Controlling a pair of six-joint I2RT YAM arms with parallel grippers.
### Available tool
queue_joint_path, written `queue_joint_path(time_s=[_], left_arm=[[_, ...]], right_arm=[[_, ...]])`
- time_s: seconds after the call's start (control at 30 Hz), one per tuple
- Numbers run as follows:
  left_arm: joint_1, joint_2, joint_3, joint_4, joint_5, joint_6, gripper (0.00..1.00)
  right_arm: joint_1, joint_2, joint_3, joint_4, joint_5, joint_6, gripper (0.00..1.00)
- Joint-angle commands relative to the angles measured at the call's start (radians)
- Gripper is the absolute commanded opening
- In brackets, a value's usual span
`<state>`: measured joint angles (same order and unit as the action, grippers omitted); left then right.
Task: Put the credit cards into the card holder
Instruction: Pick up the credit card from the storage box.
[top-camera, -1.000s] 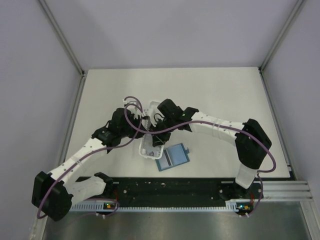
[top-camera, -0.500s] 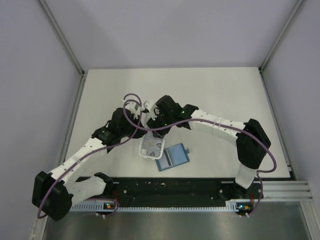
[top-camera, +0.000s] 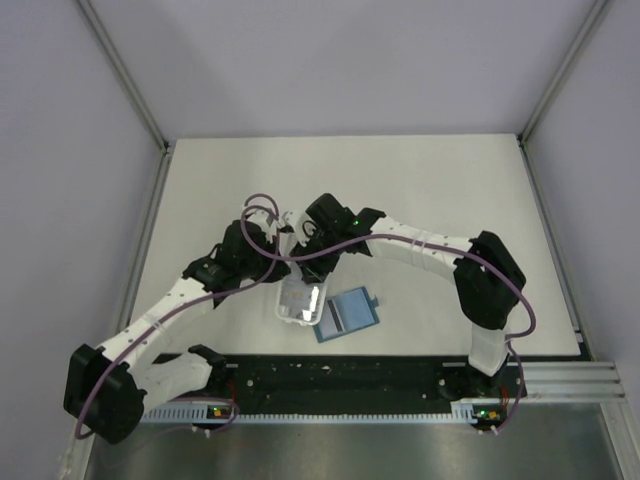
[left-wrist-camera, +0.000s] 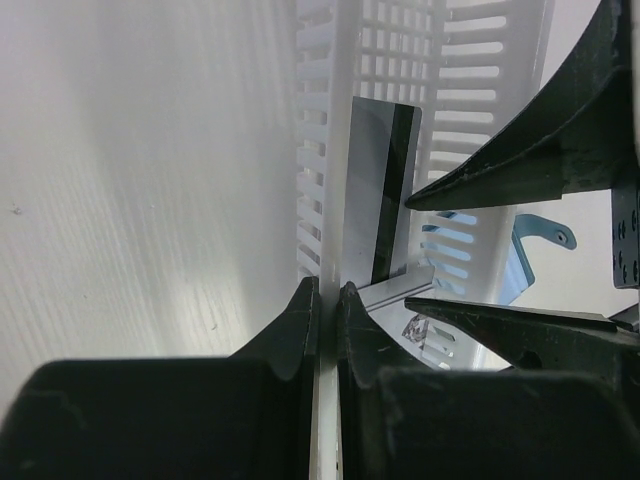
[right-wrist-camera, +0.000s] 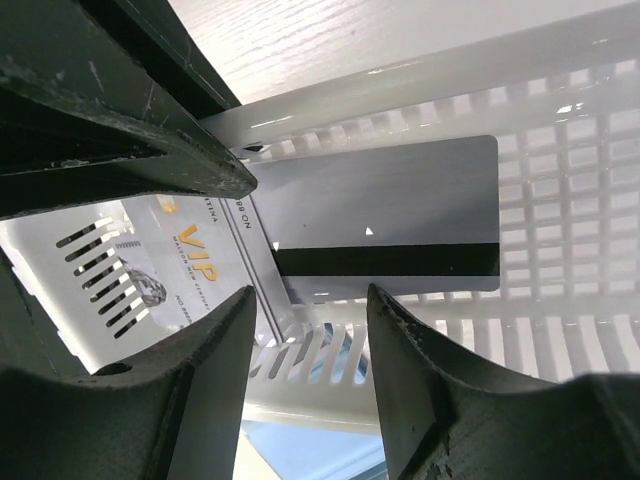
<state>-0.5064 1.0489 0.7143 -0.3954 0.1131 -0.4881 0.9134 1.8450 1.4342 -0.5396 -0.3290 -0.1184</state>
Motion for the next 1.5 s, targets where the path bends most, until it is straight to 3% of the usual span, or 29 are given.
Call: queue_joint_path(time_s=[0.0, 0.53, 0.87, 1.07, 1.3, 1.47], left_arm=[[-0.024, -0.07, 0.037, 0.202, 0.047, 0.014, 0.0], [-0.021, -0.115, -0.001, 0.271, -0.029, -0.072, 0.0], [-0.024, -0.11, -0.035, 0.274, -0.035, -0.083, 0.0], [-0.023, -0.122, -0.062, 0.268, -0.05, -0.078, 0.0], [-0.024, -0.133, -0.076, 0.247, -0.073, -0.099, 0.0], [-0.024, -0.132, -0.081, 0.23, -0.089, -0.122, 0.0]], right_arm=[[0.036, 0.077, 0.032, -0.111, -0.061, -0.038, 0.48], [0.048, 0.099, 0.003, -0.117, -0.214, -0.035, 0.46], [0.036, 0.034, -0.017, -0.013, -0.26, 0.06, 0.37], [-0.008, -0.056, -0.021, 0.116, -0.112, 0.293, 0.44], [-0.015, -0.086, 0.037, 0.112, 0.233, 0.485, 0.48], [-0.022, -0.075, 0.071, 0.083, 0.379, 0.572, 0.48]])
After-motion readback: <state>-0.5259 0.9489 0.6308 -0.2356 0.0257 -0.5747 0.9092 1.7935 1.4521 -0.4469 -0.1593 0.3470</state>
